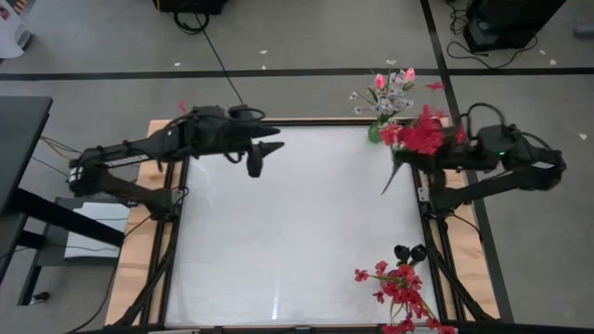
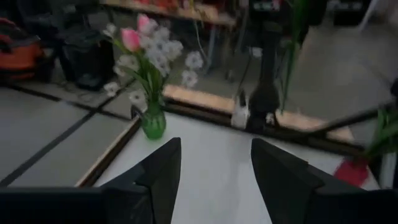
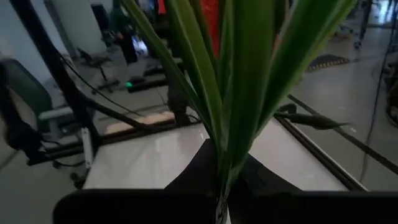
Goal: Sort flowers into vase by color
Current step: Put the red flower into the red vase
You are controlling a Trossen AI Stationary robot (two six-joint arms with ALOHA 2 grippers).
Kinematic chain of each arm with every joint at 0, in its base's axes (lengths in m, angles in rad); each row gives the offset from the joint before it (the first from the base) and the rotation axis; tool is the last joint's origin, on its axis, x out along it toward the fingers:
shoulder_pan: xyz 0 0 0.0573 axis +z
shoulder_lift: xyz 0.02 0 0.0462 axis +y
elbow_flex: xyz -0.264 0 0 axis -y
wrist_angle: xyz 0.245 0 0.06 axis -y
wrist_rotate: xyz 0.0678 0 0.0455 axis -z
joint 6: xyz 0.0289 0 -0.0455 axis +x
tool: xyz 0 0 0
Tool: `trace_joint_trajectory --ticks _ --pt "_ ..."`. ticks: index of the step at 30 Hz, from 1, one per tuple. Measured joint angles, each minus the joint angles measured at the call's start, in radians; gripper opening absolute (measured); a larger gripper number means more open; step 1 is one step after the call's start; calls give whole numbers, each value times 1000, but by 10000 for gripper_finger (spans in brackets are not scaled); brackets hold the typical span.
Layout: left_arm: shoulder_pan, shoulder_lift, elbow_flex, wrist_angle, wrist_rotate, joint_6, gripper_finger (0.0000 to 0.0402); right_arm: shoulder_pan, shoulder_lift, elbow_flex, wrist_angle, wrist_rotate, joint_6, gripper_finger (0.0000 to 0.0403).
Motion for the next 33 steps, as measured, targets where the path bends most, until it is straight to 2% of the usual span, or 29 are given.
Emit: trace_joint_trajectory --ticks 5,10,14,18,23,26,33 --pt "9 -150 -201 157 -2 -60 201 0 -74 2 -54 -106 1 16" --pt "10 -240 -297 149 -31 -39 201 0 -116 0 -227 -210 68 16" --pt "10 -255 -311 136 -31 1 201 0 -145 0 -237 -223 78 16" --pt "10 -254 -311 138 -31 3 201 0 -165 0 -236 -273 18 16" --pt "10 -253 -311 145 -31 2 201 0 -171 -13 -228 -386 -20 16" --pt "10 -253 -311 145 -31 -1 201 0 -181 -57 -206 -479 -22 16" --pt "10 -252 -311 145 -31 -1 201 0 -245 -170 -121 -619 -65 16"
